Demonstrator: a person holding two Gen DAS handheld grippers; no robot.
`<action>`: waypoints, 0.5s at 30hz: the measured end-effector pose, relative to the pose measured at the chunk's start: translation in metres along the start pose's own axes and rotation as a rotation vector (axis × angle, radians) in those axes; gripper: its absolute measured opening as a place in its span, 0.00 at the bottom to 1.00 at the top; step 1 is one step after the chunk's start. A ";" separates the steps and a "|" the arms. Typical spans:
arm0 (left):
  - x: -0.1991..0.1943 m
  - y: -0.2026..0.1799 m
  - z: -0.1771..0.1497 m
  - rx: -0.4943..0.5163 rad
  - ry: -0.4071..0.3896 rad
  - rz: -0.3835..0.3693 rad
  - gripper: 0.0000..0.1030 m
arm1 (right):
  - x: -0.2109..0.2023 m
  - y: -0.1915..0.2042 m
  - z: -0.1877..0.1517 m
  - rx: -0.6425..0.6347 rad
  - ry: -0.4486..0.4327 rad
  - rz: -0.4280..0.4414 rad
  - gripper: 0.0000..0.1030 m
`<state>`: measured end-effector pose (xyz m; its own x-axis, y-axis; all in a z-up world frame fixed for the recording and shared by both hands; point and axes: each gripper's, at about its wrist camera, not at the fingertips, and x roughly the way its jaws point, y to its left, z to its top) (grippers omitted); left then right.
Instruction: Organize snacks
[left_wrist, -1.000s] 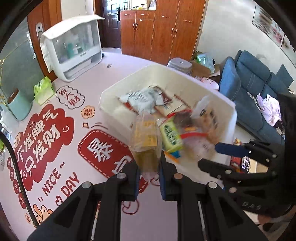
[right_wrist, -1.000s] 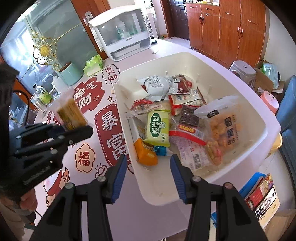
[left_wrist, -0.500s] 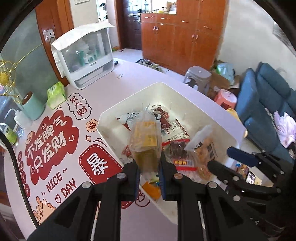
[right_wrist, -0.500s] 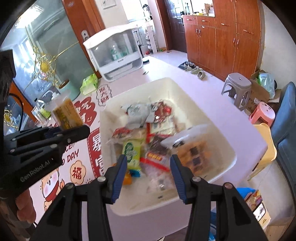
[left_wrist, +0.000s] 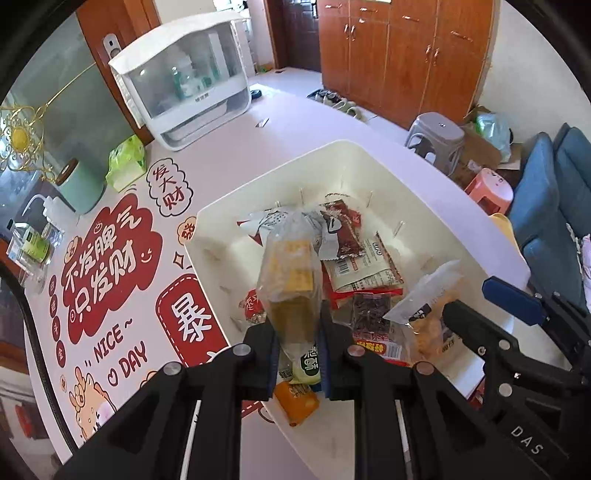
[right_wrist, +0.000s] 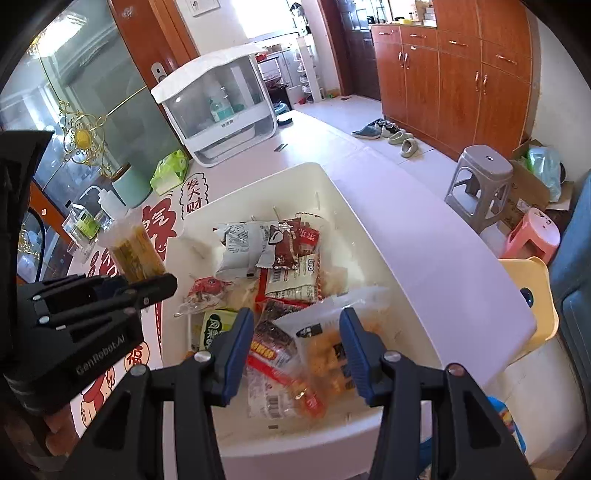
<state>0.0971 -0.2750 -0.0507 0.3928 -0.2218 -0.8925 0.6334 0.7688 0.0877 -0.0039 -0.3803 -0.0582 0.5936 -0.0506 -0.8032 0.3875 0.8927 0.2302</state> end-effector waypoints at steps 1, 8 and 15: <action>0.002 -0.001 0.001 -0.004 0.007 0.006 0.15 | 0.003 -0.001 0.002 -0.006 0.003 0.003 0.48; 0.015 -0.001 0.002 -0.049 0.045 0.055 0.34 | 0.014 -0.004 0.006 -0.035 0.031 0.023 0.48; 0.012 0.003 -0.004 -0.091 0.035 0.113 0.86 | 0.018 -0.008 0.006 -0.032 0.048 0.041 0.48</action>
<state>0.1010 -0.2727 -0.0629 0.4336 -0.1109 -0.8942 0.5227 0.8393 0.1494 0.0079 -0.3907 -0.0712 0.5736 0.0070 -0.8191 0.3402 0.9076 0.2459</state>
